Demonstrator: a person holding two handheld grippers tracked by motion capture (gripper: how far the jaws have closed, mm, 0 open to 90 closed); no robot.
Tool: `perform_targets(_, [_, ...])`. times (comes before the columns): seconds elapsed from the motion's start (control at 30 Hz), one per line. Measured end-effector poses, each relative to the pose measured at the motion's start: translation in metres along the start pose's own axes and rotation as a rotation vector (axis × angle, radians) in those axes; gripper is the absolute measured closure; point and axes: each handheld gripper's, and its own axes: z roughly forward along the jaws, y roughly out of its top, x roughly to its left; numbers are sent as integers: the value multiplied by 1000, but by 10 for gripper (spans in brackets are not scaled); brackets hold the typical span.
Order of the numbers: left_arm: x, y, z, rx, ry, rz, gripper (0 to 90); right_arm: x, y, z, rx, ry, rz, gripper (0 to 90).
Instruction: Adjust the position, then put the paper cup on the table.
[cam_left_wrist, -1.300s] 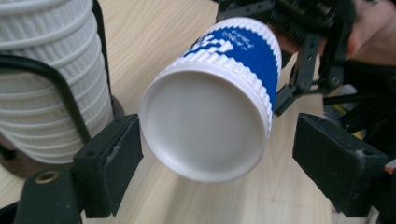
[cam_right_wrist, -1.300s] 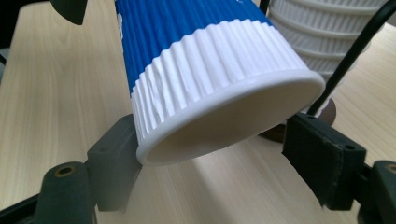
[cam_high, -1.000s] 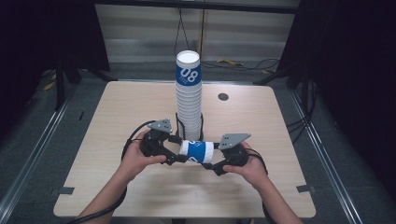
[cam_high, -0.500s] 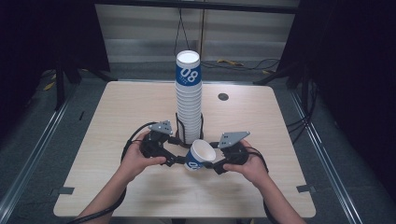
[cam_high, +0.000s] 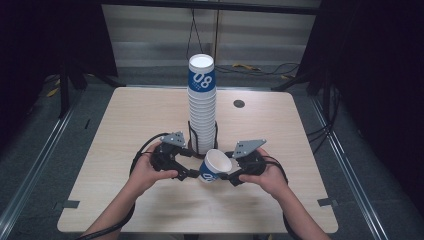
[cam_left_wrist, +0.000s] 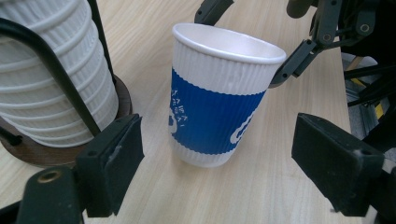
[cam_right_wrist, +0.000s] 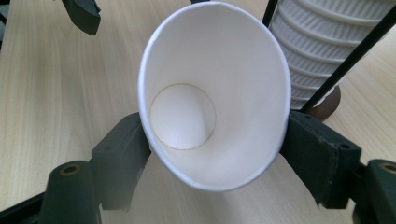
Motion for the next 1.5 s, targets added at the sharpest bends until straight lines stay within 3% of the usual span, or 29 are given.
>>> perform_targets(0.1, [0, -2, 0, -4, -1, -2, 165, 0, 2, -1, 14, -5, -6, 234])
perform_targets(0.4, [0, -10, 0, 2, 2, -6, 164, 5, 7, 4, 85, -24, -86, 217])
perform_targets(0.6, [0, -15, -1, 1, 6, -15, 164, 7, 10, 8, 90, -10, -105, 195])
perform_targets(1.1, [-1, -25, -7, 15, 29, -10, 165, 12, 12, 16, 71, 1, -91, 179])
perform_targets(1.5, [1, -34, -15, 9, 45, -24, 165, 14, 7, 25, 39, 22, -43, 163])
